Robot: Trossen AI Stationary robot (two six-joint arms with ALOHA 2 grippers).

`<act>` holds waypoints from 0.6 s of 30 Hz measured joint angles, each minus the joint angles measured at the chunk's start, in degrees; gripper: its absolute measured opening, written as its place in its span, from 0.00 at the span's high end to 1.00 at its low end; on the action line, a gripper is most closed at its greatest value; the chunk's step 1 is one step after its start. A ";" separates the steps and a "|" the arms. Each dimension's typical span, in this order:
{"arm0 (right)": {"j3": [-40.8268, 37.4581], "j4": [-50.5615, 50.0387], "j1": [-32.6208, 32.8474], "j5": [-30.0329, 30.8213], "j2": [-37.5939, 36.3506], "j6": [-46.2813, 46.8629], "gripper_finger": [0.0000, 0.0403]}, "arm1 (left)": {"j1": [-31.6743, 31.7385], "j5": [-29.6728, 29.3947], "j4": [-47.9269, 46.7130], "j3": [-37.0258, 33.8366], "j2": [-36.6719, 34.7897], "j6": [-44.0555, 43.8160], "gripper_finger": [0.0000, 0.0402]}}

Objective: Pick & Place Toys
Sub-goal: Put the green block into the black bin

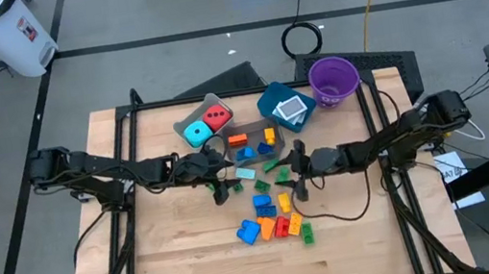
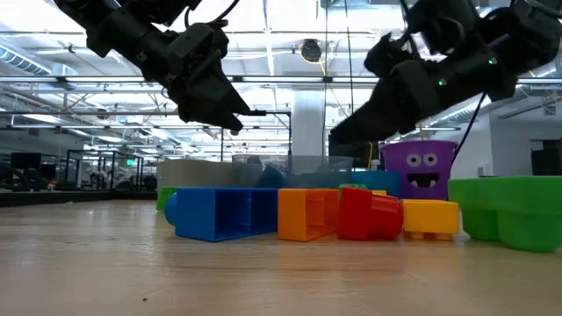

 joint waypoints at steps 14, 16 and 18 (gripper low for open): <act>3.29 -17.45 0.48 0.18 2.94 0.44 0.36 | 0.00 -0.15 -0.09 0.00 0.00 0.00 0.29; 3.33 -18.60 0.19 -0.14 2.80 3.09 0.36 | 0.00 -0.15 -0.25 0.00 0.00 0.00 0.29; 3.43 -19.02 -0.15 -2.98 2.53 6.37 0.36 | 0.00 -0.15 -0.39 0.00 0.00 0.00 0.29</act>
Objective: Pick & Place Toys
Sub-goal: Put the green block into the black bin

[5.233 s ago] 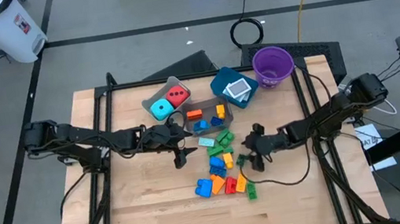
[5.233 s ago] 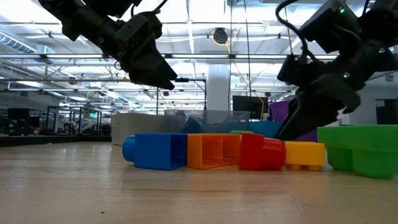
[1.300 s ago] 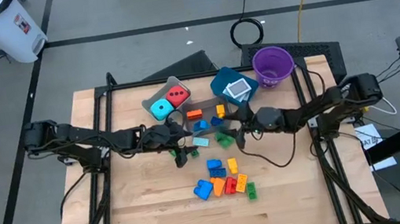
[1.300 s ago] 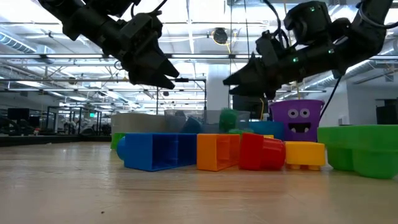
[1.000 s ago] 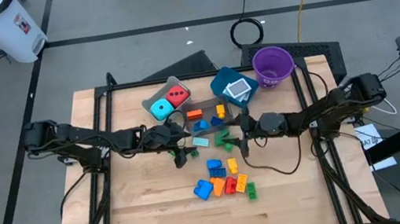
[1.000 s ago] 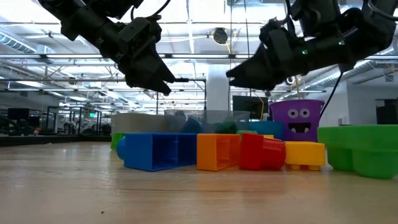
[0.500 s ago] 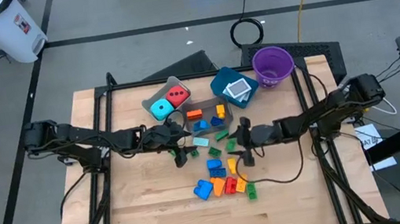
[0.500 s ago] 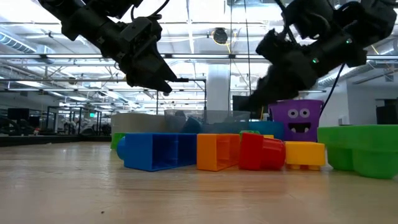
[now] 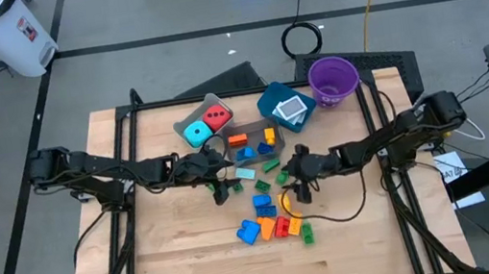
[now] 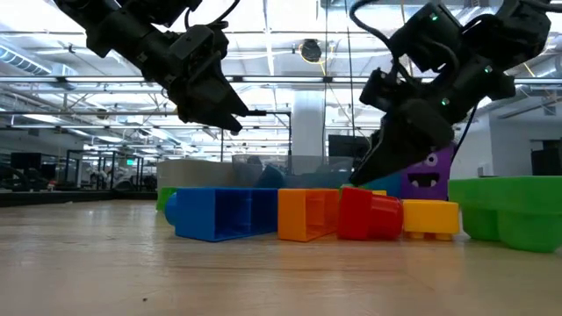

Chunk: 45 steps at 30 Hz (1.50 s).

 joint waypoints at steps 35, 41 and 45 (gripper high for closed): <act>-4.50 17.45 -0.46 -10.75 11.02 -13.70 0.54 | 0.00 0.04 -0.01 0.00 0.00 0.07 0.29; -4.63 15.77 -1.15 -13.23 6.73 -13.95 0.78 | 0.00 0.03 -0.02 0.00 0.00 0.05 0.29; -4.56 17.84 -1.49 -12.82 1.09 -14.03 0.77 | 0.00 0.02 0.07 0.00 0.00 0.07 0.29</act>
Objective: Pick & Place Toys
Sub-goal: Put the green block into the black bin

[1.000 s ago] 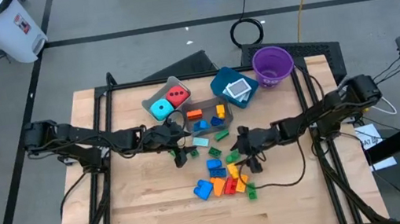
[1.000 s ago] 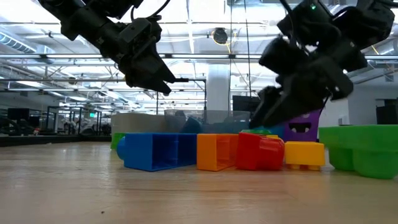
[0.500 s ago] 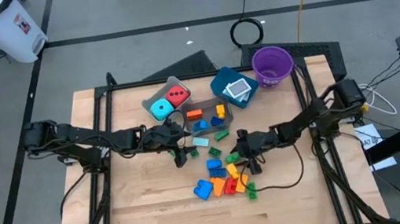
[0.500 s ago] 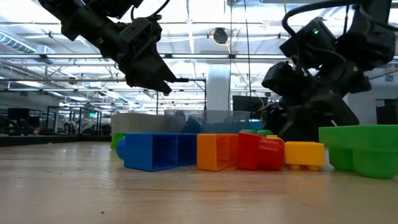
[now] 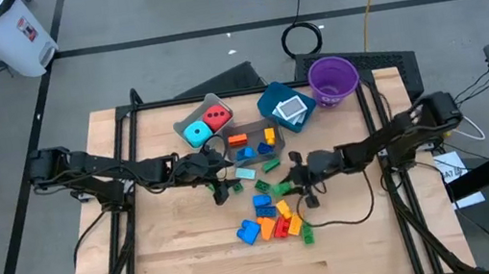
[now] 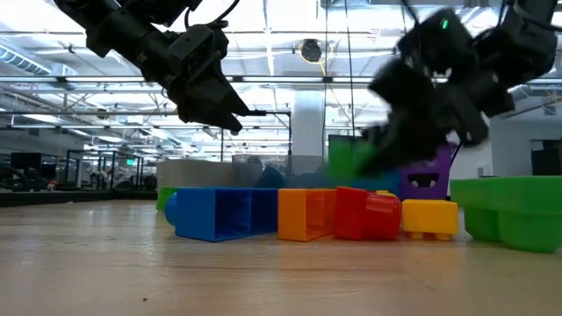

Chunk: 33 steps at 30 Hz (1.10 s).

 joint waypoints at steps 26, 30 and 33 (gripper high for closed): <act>8.45 -4.04 -11.14 20.36 -1.07 15.13 0.51 | 0.07 -0.24 0.13 0.00 0.00 1.20 0.29; 8.56 -0.49 -9.65 18.39 -1.45 12.50 0.31 | 0.07 -0.24 0.11 0.00 0.00 1.11 0.29; 8.47 1.10 -7.86 11.59 -1.76 9.65 0.21 | 0.07 -0.24 0.11 0.00 0.00 1.03 0.29</act>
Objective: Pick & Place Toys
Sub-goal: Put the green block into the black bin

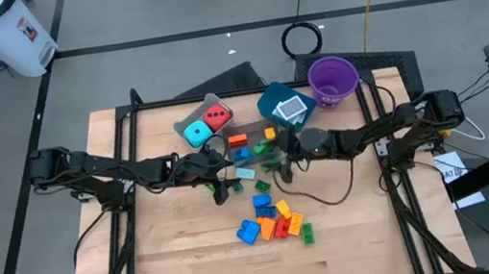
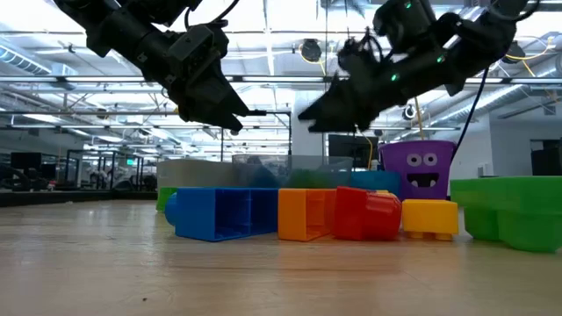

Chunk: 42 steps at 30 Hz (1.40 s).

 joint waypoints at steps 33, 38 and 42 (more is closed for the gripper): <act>0.63 -23.47 44.83 9.01 -0.57 -9.61 0.35 | -0.07 0.04 -0.50 0.00 0.02 -4.09 0.29; 0.63 -24.70 43.29 9.01 -0.43 -19.43 0.36 | -0.07 0.04 -0.48 0.00 0.02 -4.19 0.29; 0.63 -23.54 41.38 10.48 1.05 -25.10 0.37 | -0.10 0.04 -0.47 0.00 0.02 -4.20 0.29</act>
